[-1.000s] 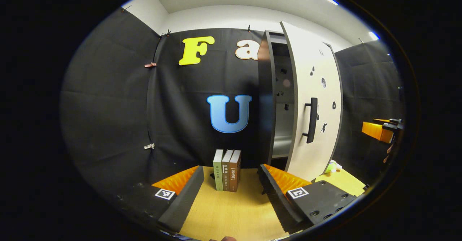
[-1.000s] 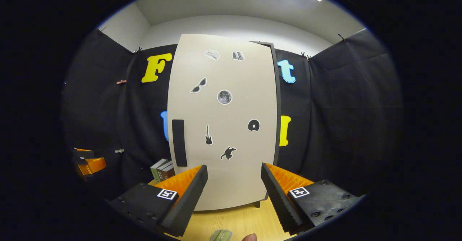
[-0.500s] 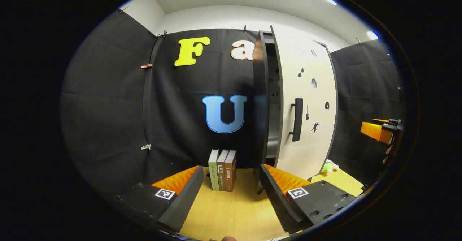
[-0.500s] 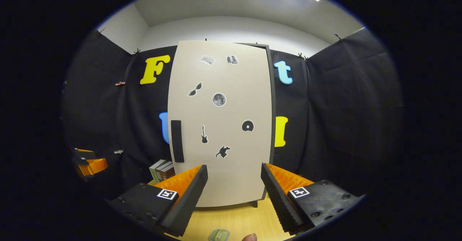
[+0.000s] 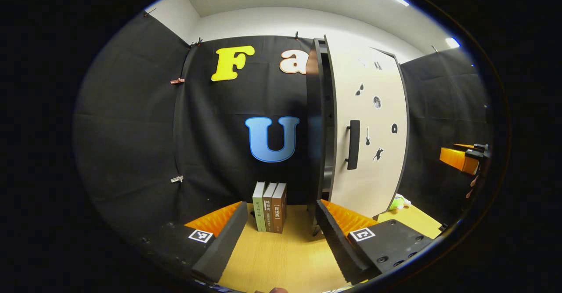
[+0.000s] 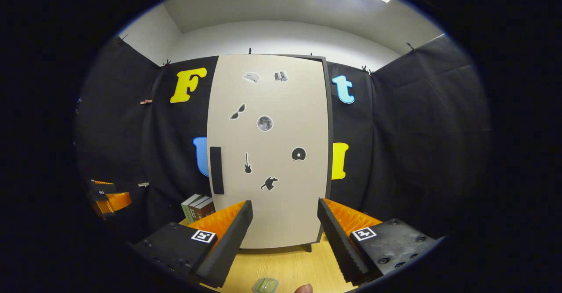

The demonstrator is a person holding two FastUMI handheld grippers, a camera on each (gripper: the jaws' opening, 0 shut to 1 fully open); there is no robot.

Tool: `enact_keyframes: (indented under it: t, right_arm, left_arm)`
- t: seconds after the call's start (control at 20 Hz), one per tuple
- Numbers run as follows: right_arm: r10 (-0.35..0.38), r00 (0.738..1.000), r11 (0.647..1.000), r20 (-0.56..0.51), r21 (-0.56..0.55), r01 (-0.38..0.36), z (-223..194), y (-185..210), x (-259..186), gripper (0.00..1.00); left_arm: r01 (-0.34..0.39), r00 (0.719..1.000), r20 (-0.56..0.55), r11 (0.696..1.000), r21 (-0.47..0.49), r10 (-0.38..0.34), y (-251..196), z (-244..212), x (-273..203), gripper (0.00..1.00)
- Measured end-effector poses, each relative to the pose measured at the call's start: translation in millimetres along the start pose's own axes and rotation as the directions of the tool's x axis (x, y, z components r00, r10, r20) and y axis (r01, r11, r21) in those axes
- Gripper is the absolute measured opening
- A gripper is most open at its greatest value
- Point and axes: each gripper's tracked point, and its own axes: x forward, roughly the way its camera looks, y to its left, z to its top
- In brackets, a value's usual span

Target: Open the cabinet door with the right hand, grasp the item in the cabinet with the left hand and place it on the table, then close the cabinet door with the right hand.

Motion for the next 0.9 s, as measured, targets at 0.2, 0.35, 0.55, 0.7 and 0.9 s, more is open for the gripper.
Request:
enact_keyframes:
  t: [0.2,0.35,0.55,0.7,0.9]
  right_arm:
    - [0.000,1.000,1.000,0.003,0.004,0.000,3,2,-3,0.96]
    - [0.001,1.000,1.000,0.006,-0.004,-0.001,5,3,-6,0.96]
    - [0.002,1.000,1.000,0.007,0.002,-0.002,6,4,-10,0.96]
    - [0.002,1.000,1.000,0.010,-0.001,-0.002,8,5,-12,0.96]
    - [0.003,1.000,1.000,0.008,0.002,-0.003,8,6,-15,0.96]
  left_arm:
    - [0.006,1.000,0.006,1.000,0.004,-0.006,-1,2,-3,0.97]
    - [0.005,1.000,0.008,1.000,0.003,-0.005,0,3,-5,0.97]
    - [0.003,1.000,0.011,1.000,0.006,-0.003,1,3,-8,0.97]
    - [-0.002,1.000,0.012,1.000,0.007,0.002,4,3,-12,0.97]
    - [-0.006,1.000,0.014,1.000,0.010,0.006,5,4,-16,0.97]
